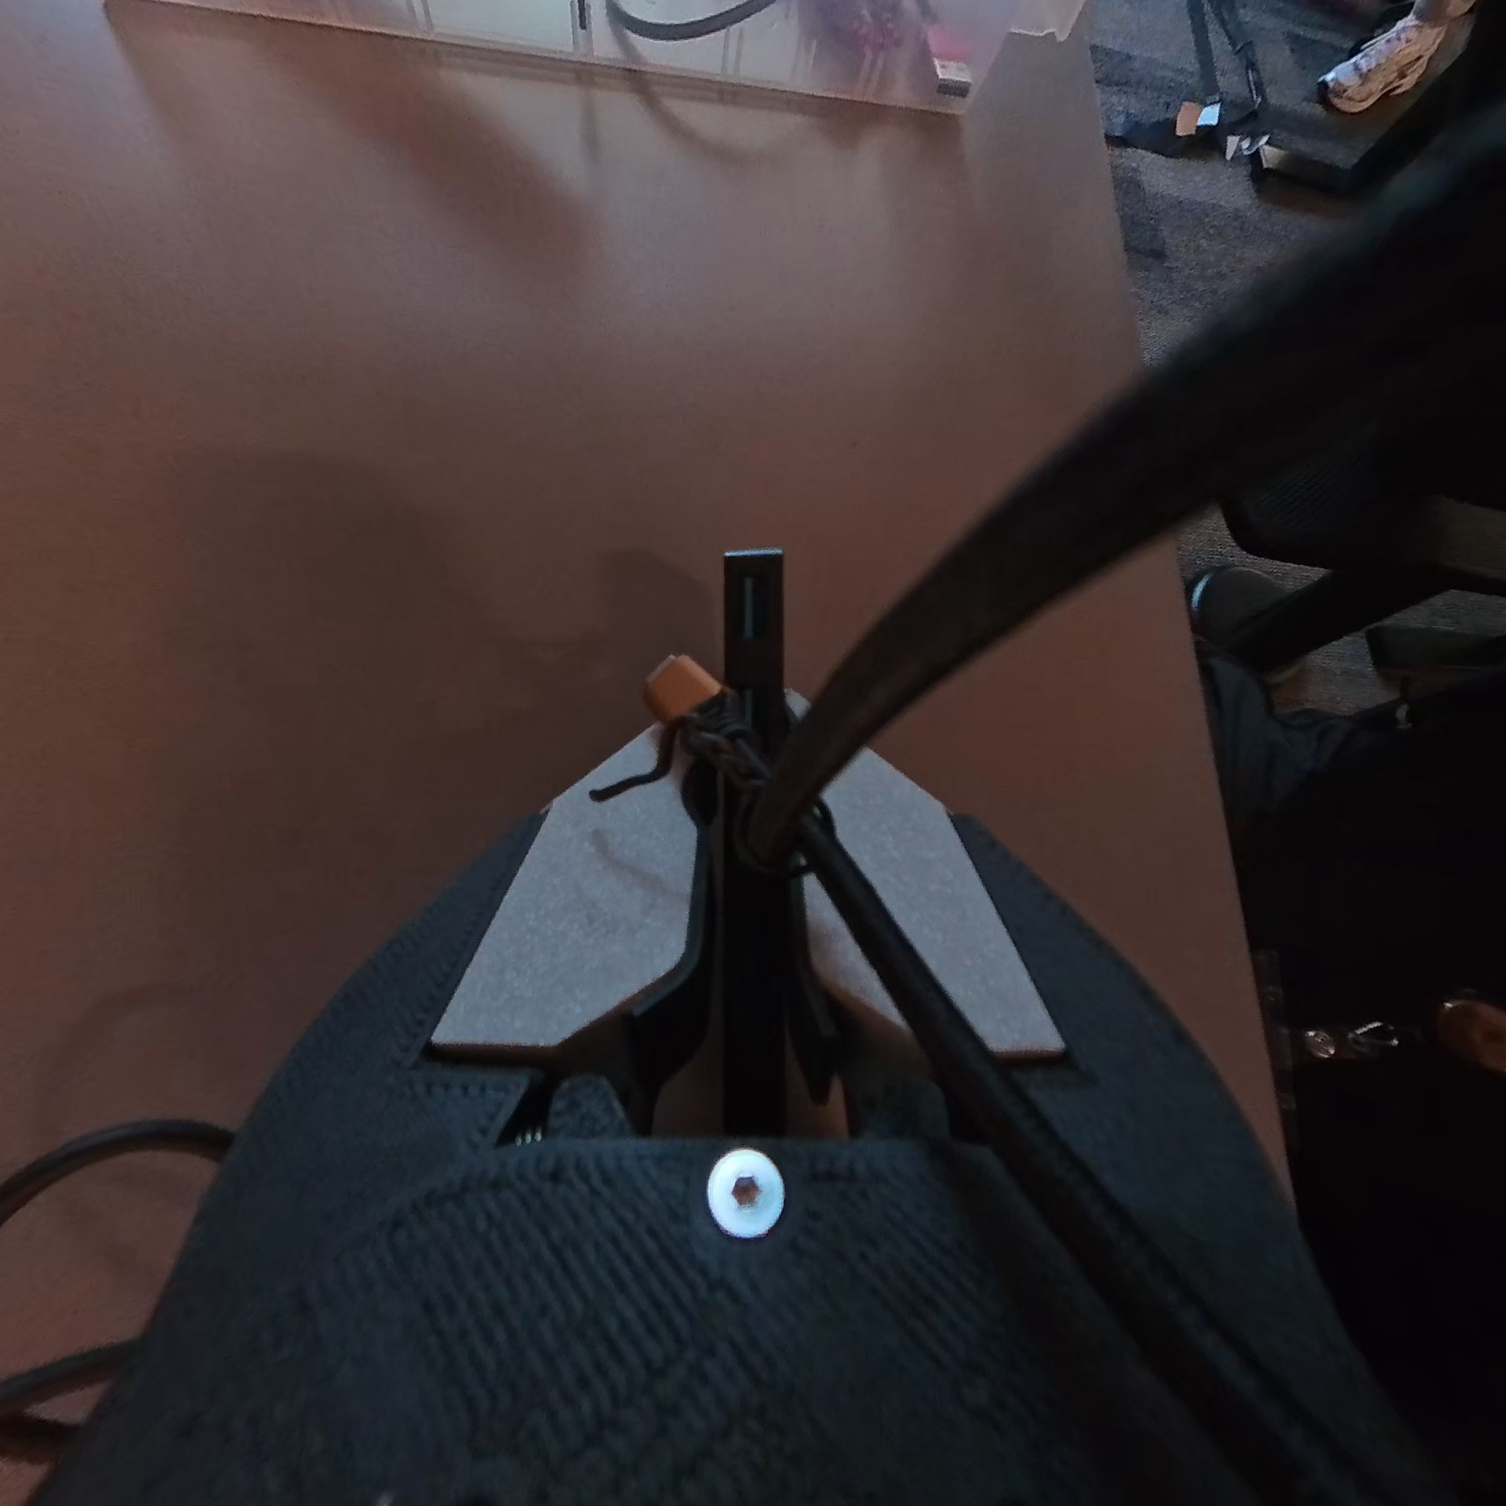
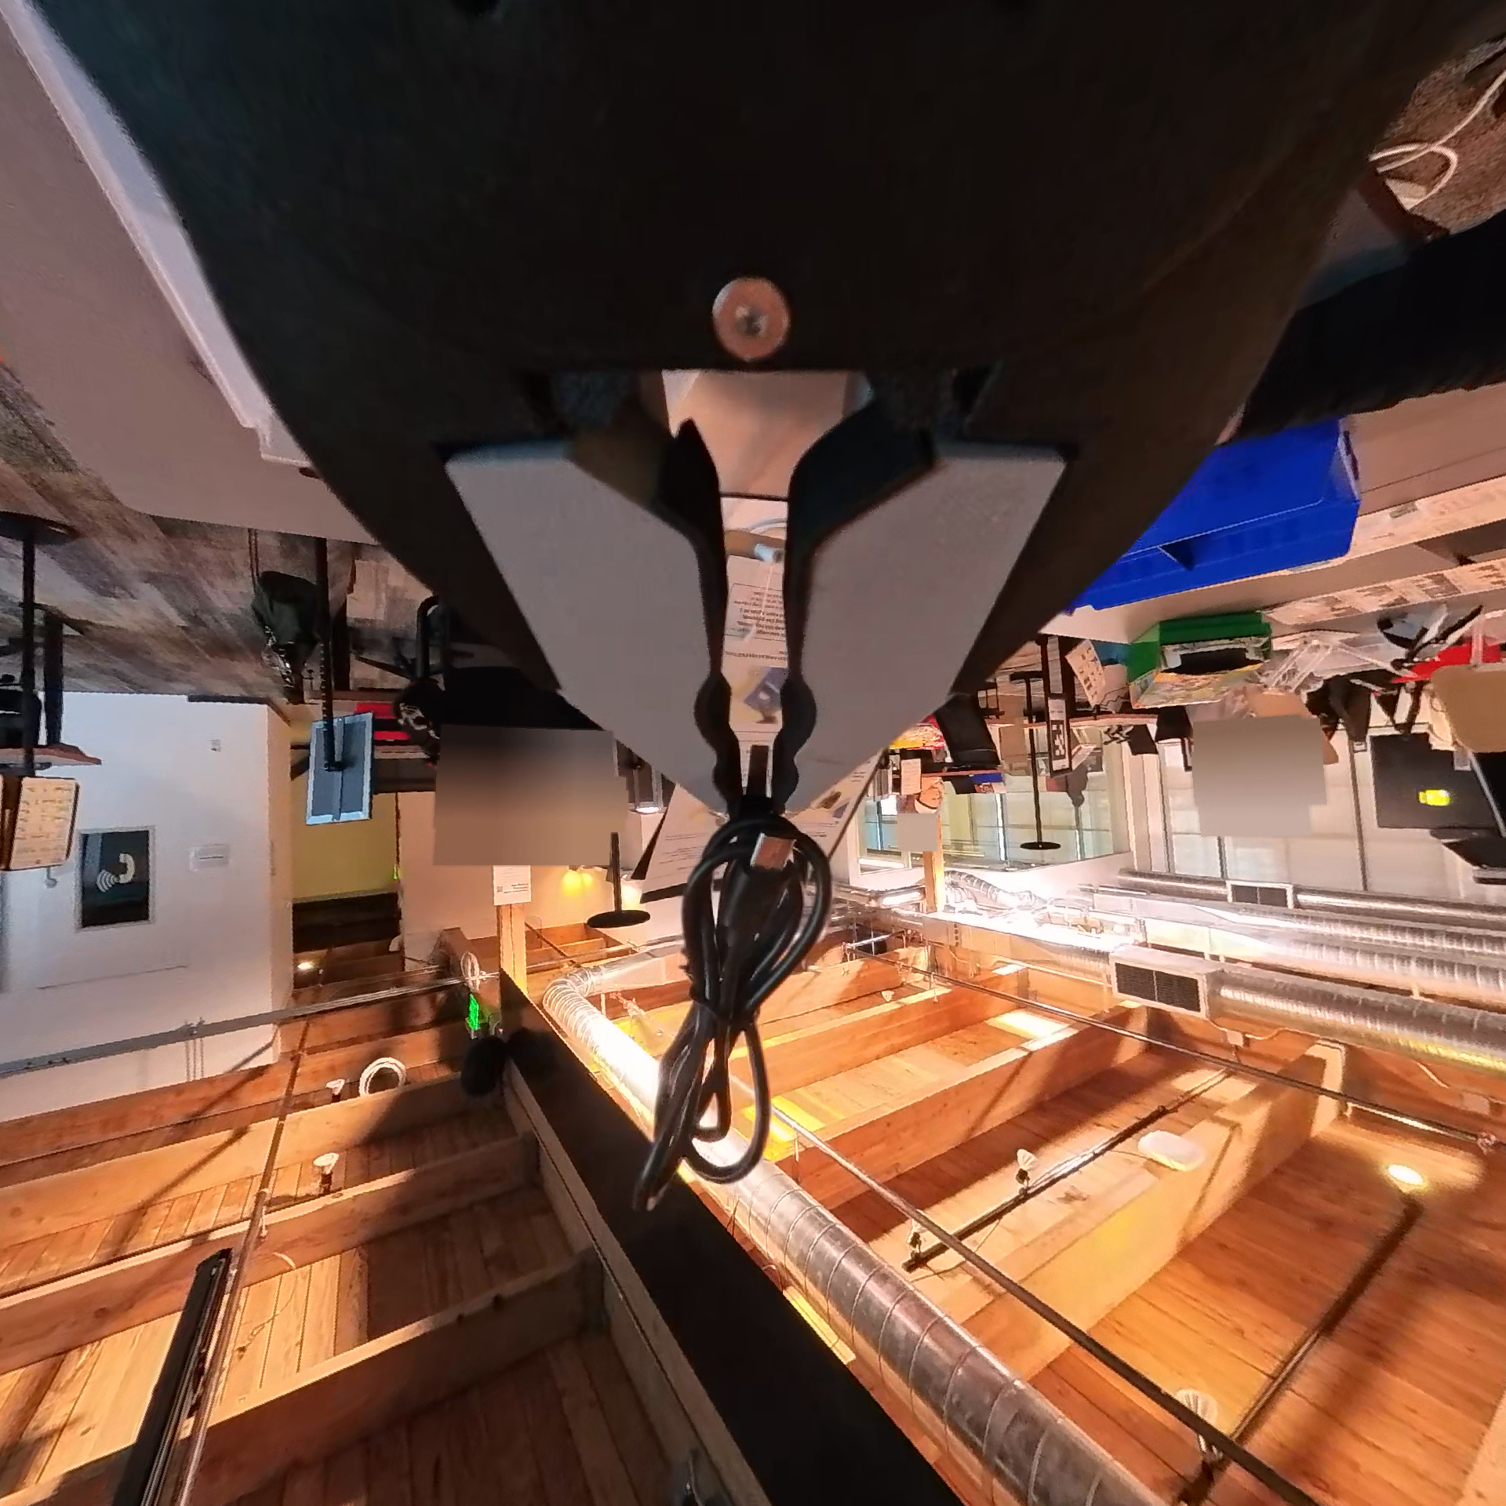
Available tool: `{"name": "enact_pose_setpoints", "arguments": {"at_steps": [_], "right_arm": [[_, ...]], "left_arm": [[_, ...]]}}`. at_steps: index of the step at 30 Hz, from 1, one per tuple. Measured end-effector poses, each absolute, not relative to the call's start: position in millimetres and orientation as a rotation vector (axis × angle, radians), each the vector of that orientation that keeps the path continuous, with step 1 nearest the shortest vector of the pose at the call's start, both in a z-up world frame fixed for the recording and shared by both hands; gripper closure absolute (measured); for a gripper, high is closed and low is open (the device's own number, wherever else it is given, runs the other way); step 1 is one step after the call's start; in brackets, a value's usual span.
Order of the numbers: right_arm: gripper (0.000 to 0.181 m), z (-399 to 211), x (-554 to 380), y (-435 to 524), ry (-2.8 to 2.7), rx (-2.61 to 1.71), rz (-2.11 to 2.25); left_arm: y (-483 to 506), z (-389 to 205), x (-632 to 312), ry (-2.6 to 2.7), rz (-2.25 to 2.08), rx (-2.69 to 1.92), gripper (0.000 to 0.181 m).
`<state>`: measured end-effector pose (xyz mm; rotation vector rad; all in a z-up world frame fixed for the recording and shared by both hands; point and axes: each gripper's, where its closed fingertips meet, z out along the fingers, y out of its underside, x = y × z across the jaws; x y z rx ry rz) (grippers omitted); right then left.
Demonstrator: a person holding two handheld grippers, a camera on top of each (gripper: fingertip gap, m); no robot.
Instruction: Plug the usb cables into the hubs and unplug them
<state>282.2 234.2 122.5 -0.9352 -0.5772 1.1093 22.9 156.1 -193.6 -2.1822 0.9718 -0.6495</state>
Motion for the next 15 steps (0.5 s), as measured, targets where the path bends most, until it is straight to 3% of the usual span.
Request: {"name": "enact_pose_setpoints", "arguments": {"at_steps": [15], "right_arm": [[0.178, 113, 290, 252, -0.534, -0.964, 1.132]], "left_arm": [[155, -194, 23, 0.977, -0.648, -2.185, 0.17]]}}
